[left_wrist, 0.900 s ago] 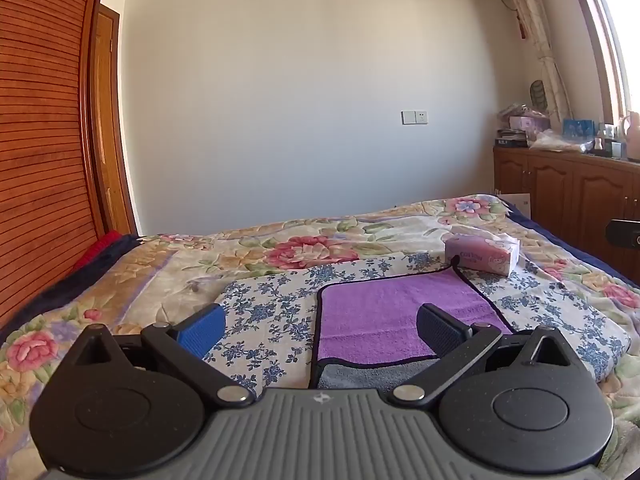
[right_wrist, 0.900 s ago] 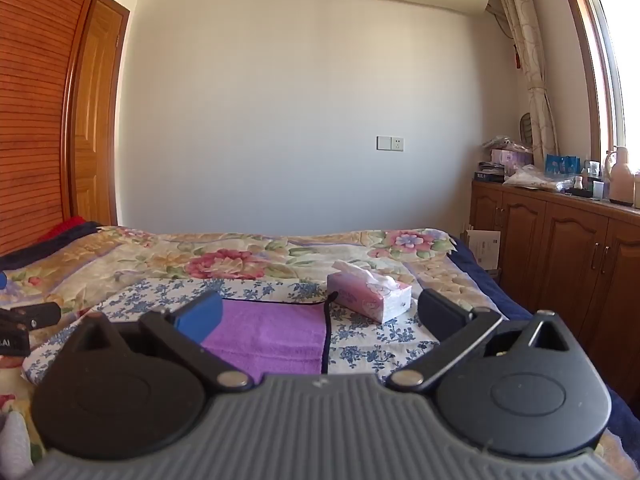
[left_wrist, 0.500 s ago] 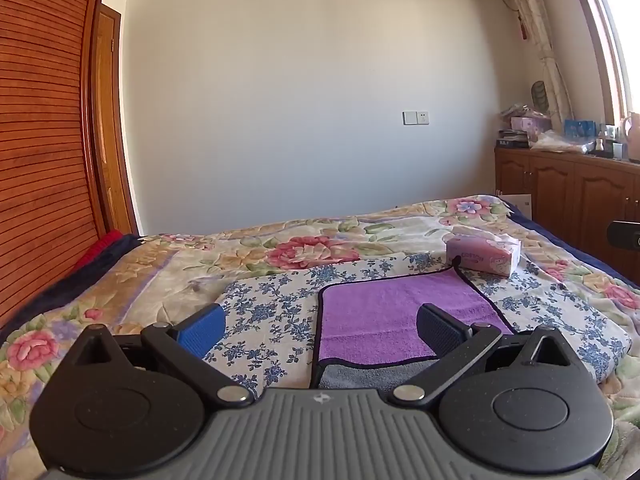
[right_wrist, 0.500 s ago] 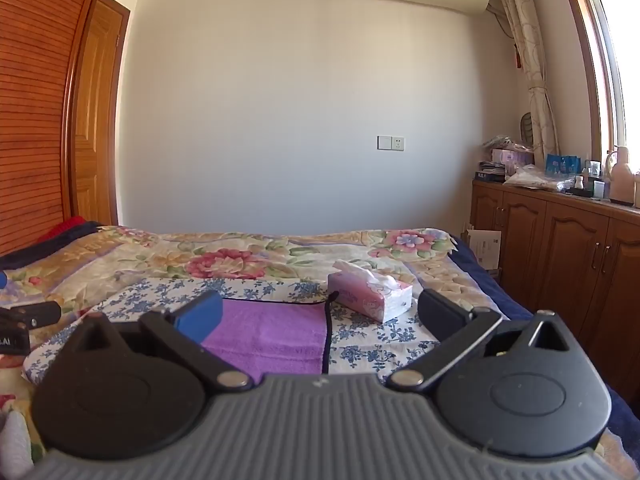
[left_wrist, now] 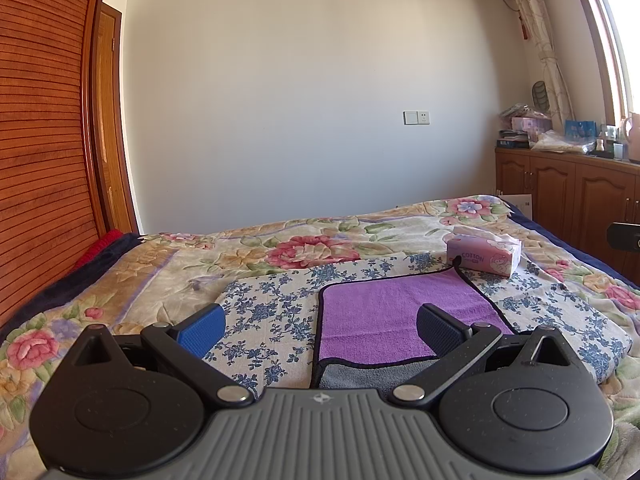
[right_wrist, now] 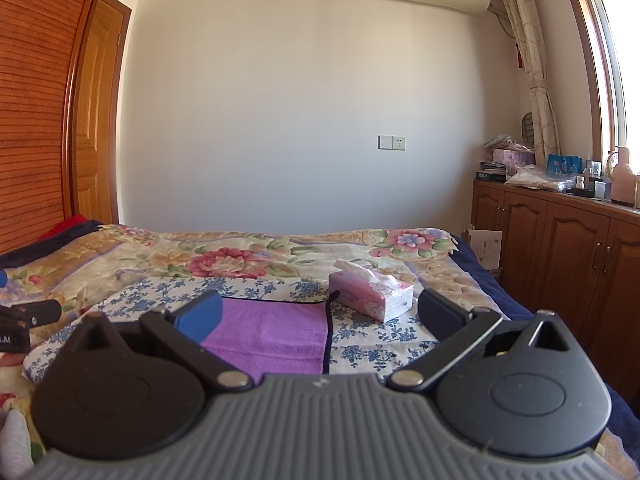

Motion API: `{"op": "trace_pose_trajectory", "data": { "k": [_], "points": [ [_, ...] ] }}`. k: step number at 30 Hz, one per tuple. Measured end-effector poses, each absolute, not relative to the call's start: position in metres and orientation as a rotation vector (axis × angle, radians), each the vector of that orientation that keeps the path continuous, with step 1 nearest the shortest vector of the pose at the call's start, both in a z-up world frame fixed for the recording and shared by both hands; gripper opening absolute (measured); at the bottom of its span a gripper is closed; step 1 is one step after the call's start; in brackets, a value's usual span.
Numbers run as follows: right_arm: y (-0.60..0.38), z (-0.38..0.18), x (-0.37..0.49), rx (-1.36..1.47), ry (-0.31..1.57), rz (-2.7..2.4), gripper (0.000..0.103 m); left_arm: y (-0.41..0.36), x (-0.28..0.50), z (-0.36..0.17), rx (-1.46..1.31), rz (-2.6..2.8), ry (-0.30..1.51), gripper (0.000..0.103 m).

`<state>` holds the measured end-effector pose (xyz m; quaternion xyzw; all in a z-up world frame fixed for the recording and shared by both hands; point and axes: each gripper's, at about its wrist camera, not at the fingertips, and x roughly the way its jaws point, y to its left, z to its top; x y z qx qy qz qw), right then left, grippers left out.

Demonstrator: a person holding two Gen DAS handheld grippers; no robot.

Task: Fold towel

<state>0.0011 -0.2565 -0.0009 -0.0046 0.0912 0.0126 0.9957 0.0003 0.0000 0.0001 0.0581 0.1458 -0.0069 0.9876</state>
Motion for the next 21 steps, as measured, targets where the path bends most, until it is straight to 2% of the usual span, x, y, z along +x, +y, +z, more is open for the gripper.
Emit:
{"op": "trace_pose_trajectory", "data": {
  "k": [21],
  "points": [
    [-0.2541,-0.0004,0.0015,-0.011,0.185,0.024,0.103,0.0003,0.0006,0.0002,0.116,-0.013,0.294,0.103]
  ]
}}
